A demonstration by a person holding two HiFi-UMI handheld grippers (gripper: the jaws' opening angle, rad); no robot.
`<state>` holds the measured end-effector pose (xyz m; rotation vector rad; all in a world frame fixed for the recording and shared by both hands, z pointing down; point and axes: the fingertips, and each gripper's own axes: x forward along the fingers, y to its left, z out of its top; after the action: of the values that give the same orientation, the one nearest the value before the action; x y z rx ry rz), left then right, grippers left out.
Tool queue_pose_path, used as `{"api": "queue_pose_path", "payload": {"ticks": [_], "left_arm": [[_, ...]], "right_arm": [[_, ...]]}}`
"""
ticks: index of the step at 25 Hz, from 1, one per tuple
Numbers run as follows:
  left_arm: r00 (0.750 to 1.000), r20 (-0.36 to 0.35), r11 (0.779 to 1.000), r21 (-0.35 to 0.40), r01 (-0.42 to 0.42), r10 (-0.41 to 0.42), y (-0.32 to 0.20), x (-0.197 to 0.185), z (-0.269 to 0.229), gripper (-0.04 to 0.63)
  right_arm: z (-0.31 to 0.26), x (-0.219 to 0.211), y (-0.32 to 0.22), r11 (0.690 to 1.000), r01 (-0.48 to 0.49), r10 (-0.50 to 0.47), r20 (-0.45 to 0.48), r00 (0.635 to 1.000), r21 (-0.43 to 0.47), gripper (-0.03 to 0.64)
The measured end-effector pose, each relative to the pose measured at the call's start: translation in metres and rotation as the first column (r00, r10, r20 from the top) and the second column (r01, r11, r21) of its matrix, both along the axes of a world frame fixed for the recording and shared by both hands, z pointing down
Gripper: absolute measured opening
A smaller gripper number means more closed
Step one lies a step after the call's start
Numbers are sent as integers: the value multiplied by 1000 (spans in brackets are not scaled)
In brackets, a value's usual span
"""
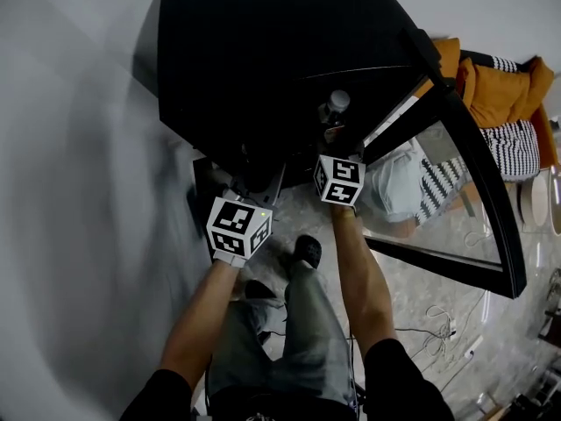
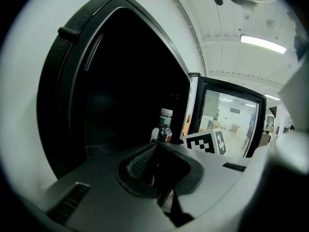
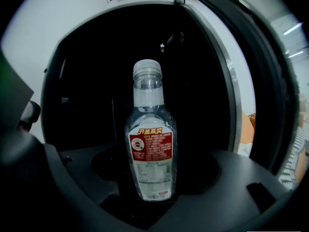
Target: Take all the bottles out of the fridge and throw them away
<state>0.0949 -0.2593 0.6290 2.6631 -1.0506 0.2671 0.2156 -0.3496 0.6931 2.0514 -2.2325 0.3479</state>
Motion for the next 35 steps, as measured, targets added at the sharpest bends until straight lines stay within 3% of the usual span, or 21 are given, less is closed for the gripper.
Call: {"api": "queue_pose_path", "payload": {"ticks": [9, 22, 29, 35], "left_arm": [[1000, -1, 1000, -30, -3, 3, 51, -20, -41, 6], [997, -44, 997, -46, 64, -67, 126, -67, -161, 6], [992, -72, 994, -10, 104, -105, 143, -83, -204, 6], [978, -85, 982, 16, 191, -189, 145, -122, -225, 6]], "right_arm": [[-51, -15, 79, 1000, 5, -5, 7, 1000, -16, 304], [-200, -16, 199, 999, -21, 22, 23, 999, -38, 304], [-246, -23, 219, 1000, 2, -2, 8, 1000, -2, 304], [-266, -62, 213, 995, 95, -95, 6, 995, 10, 304]]}}
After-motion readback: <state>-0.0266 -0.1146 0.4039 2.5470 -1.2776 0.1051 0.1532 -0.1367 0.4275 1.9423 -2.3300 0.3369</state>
